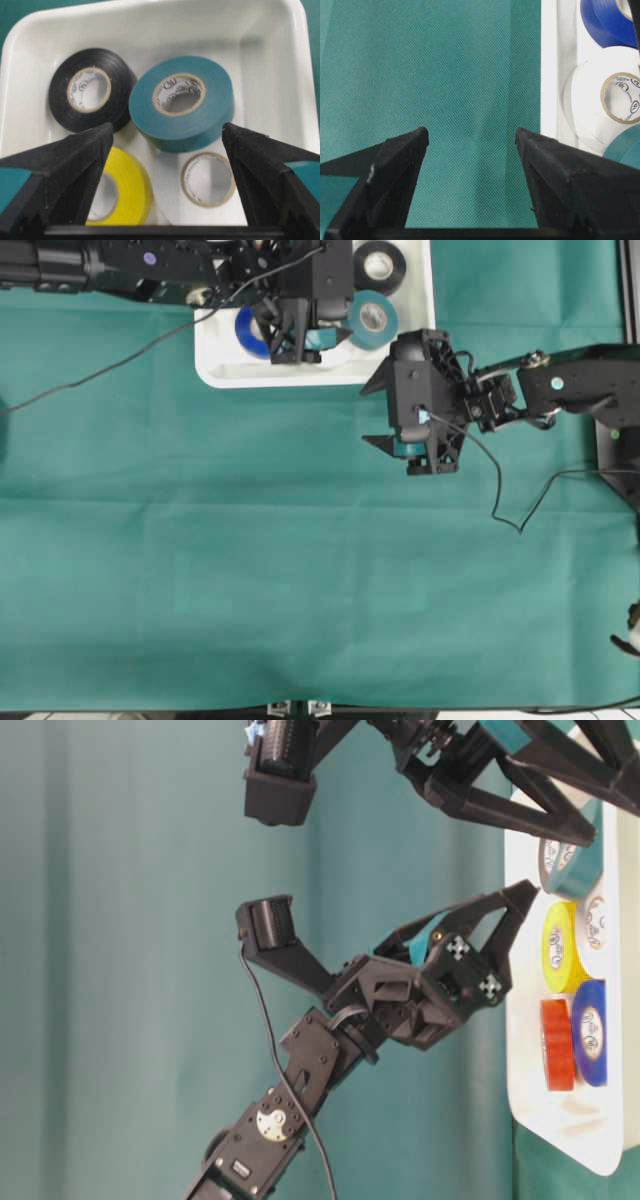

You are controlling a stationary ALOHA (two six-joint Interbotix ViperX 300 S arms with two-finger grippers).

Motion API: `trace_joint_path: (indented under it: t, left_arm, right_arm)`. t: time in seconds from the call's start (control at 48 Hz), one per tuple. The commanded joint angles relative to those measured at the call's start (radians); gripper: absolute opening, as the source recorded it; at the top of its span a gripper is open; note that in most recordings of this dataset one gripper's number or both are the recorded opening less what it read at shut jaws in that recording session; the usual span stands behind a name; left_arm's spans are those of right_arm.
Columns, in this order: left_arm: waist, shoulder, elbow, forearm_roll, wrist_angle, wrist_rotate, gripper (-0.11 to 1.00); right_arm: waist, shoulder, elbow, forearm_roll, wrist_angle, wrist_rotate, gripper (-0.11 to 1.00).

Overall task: Put the tape alternately from left to right into the white case.
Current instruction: 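Withdraw the left gripper from the tray toward the table front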

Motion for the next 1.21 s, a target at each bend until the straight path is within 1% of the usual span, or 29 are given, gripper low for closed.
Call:
trace_joint_path:
  t: [0.0, 0.208, 0.542, 1.187]
  left_arm:
    - [-0.003, -0.061, 0.021, 0.002, -0.005, -0.002, 0.46]
    - [-0.025, -0.11, 0.078, 0.0, -0.005, -0.003, 0.46]
    - [-0.072, -0.19, 0.195, -0.003, -0.002, -0.011, 0.46]
    - [-0.176, -0.284, 0.351, -0.003, -0.002, -0.15, 0.46]
  right_arm:
    - [0.003, -0.02, -0.008, -0.002, -0.009, 0.002, 0.8]
    - [0.003, -0.02, -0.009, -0.002, -0.009, 0.002, 0.8]
    - [0.003, -0.021, -0.009, -0.002, -0.009, 0.002, 0.8]
    - [0.003, -0.02, -0.008, -0.002, -0.009, 0.002, 0.8]
